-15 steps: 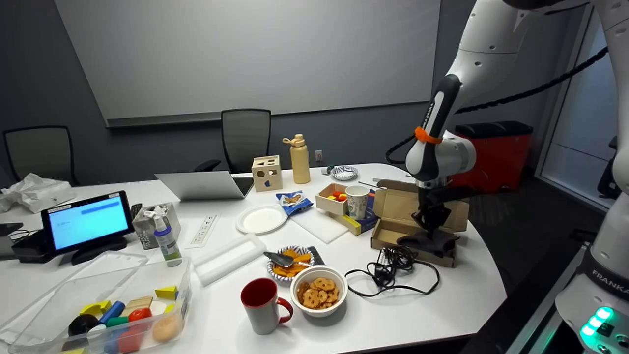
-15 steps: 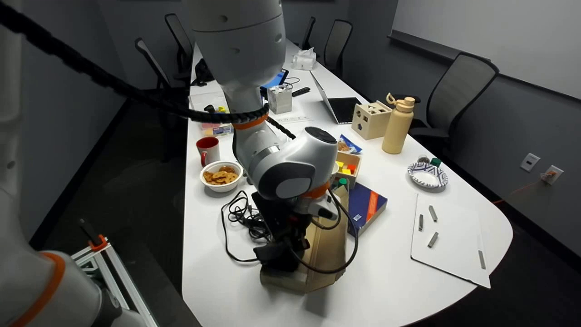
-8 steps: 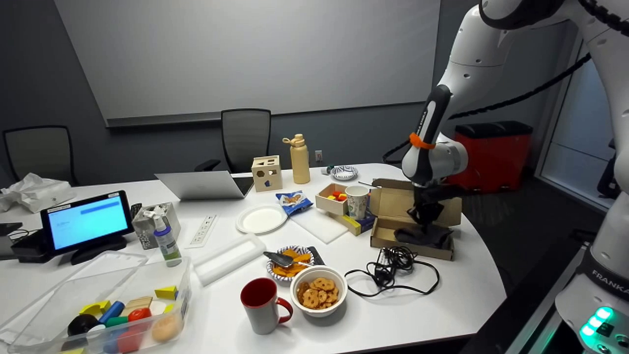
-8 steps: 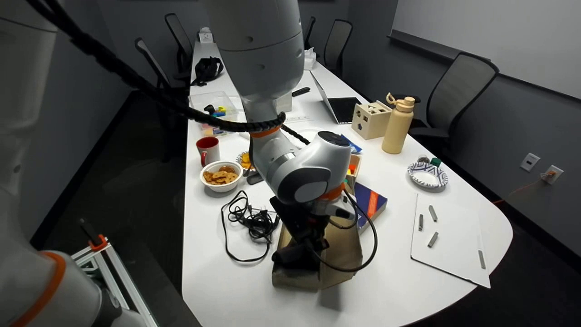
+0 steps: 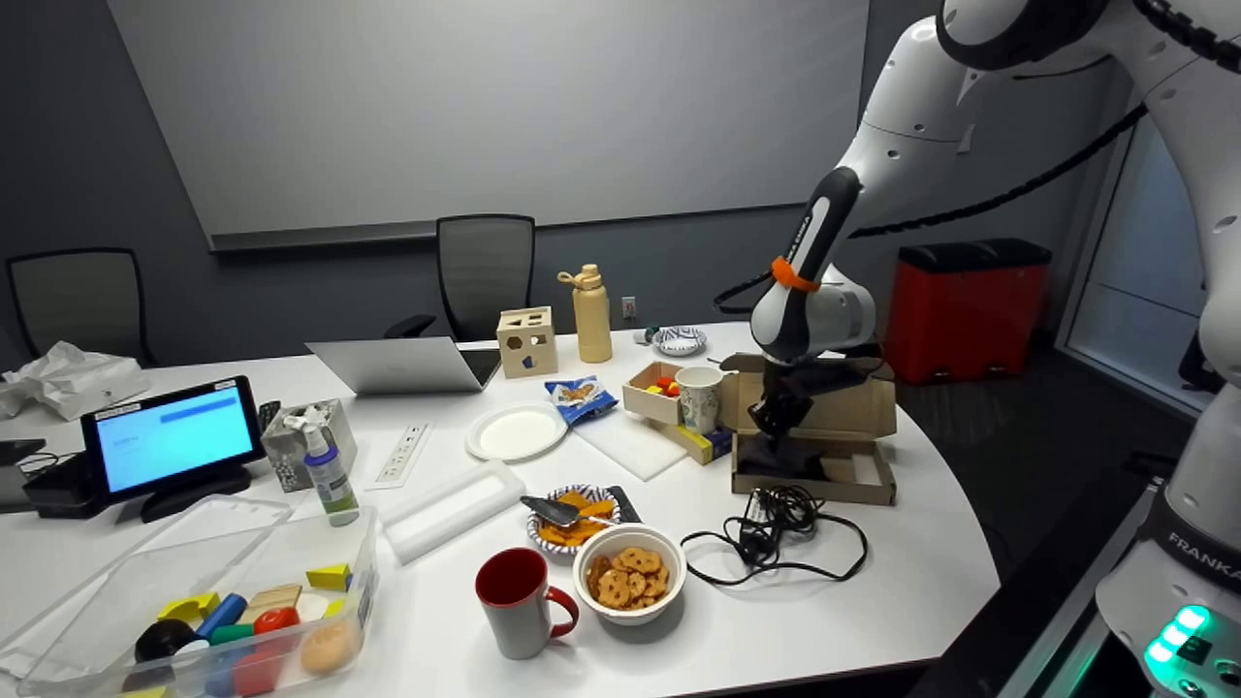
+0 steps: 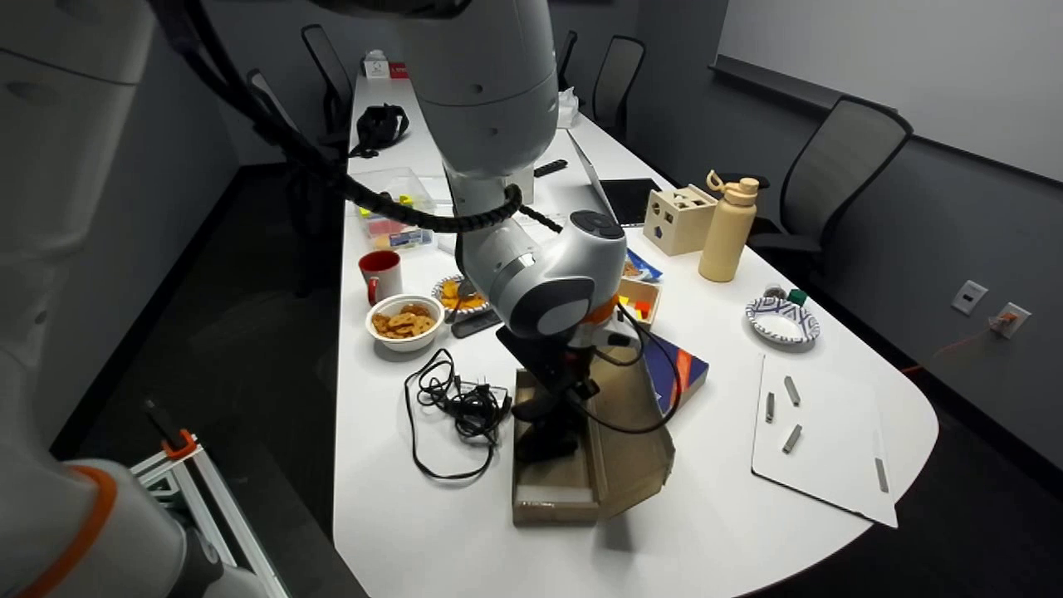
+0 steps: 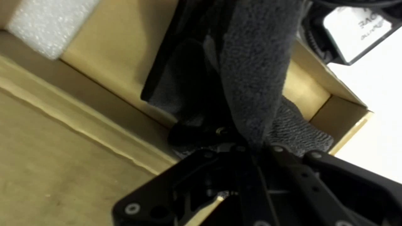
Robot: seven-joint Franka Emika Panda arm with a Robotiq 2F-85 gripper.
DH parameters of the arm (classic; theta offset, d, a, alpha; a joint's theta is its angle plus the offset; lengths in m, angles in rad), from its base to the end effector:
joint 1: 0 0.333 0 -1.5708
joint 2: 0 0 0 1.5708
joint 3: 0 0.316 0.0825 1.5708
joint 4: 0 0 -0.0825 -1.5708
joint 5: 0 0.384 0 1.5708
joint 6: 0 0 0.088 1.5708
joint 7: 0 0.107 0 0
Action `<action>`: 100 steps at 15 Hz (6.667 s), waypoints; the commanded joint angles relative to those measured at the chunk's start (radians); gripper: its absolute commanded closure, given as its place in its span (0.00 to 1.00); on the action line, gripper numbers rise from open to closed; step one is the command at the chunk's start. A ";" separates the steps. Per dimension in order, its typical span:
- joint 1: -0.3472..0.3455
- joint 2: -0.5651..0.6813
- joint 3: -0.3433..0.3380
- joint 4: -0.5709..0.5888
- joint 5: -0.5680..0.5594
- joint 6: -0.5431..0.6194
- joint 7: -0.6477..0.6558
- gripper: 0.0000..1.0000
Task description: Use the towel to wipe the inside of the brown box.
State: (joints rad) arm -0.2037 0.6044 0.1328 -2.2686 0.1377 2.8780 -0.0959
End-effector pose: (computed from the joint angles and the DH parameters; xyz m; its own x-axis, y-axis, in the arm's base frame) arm 0.5166 -0.0385 0.0933 0.9913 -0.1316 0.0074 -0.1300 -0.9853 -0.1112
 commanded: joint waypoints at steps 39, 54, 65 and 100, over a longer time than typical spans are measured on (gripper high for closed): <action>0.114 -0.013 -0.107 -0.011 -0.171 -0.040 0.177 0.98; 0.115 -0.121 -0.153 0.027 -0.023 -0.684 0.184 0.98; 0.156 -0.253 -0.195 0.021 -0.075 -1.017 0.283 0.98; 0.210 -0.209 0.071 0.354 -0.079 -0.157 -0.130 0.98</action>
State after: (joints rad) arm 0.1001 0.2423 0.0910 -2.0629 -0.0984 2.6696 -0.0299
